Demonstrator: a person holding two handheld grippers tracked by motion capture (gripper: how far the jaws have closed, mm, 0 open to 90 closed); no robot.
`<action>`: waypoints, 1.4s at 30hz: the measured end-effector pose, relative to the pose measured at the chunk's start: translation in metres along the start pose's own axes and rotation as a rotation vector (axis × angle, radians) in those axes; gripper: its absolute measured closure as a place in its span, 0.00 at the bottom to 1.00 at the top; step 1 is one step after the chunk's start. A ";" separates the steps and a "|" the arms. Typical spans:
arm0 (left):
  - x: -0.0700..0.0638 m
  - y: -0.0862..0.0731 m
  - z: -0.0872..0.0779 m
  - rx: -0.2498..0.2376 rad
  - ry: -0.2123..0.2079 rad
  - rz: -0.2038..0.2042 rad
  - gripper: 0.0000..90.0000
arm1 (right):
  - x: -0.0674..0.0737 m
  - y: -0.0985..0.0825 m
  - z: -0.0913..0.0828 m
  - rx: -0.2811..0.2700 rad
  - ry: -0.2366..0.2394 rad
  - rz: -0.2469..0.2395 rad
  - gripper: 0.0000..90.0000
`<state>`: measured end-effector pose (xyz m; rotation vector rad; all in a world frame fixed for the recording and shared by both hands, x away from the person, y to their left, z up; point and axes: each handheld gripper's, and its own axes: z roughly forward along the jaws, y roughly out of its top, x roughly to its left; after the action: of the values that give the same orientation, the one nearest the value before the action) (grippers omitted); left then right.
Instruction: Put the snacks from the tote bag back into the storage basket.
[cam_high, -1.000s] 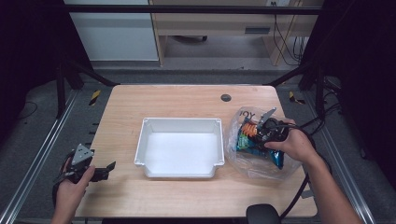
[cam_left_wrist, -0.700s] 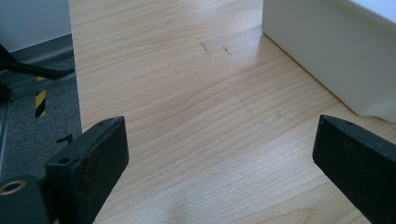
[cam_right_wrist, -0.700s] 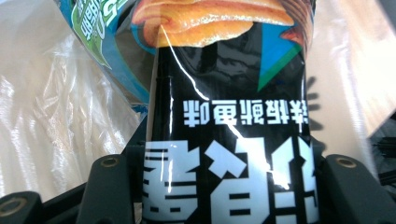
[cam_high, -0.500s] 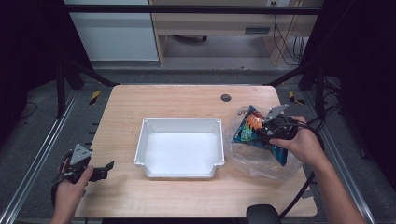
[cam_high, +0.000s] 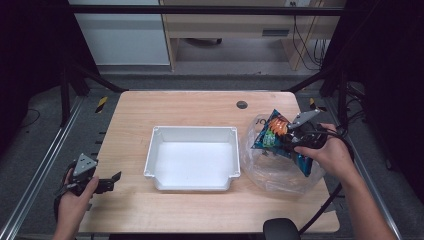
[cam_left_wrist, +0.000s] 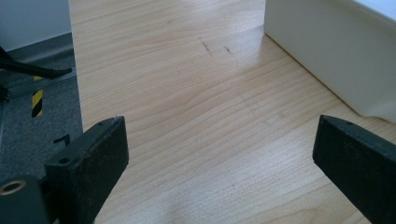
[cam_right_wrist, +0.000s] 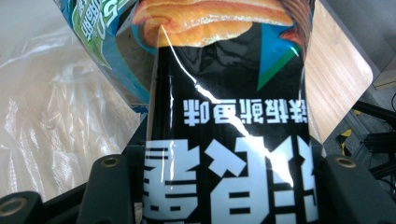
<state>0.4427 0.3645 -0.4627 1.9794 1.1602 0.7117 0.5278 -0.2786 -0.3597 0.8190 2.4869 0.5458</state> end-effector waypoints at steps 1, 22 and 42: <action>0.000 0.000 0.000 0.000 0.000 0.000 0.03 | 0.000 0.000 0.000 -0.009 0.002 0.009 0.48; -0.002 0.001 0.000 0.000 -0.009 0.005 0.03 | 0.005 0.010 -0.024 -0.102 -0.049 0.033 0.48; -0.003 0.000 0.000 -0.001 -0.010 0.006 0.03 | 0.021 0.039 -0.031 -0.163 -0.065 -0.007 0.49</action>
<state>0.4417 0.3616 -0.4629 1.9837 1.1486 0.7044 0.5138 -0.2436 -0.3213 0.7519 2.3497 0.6984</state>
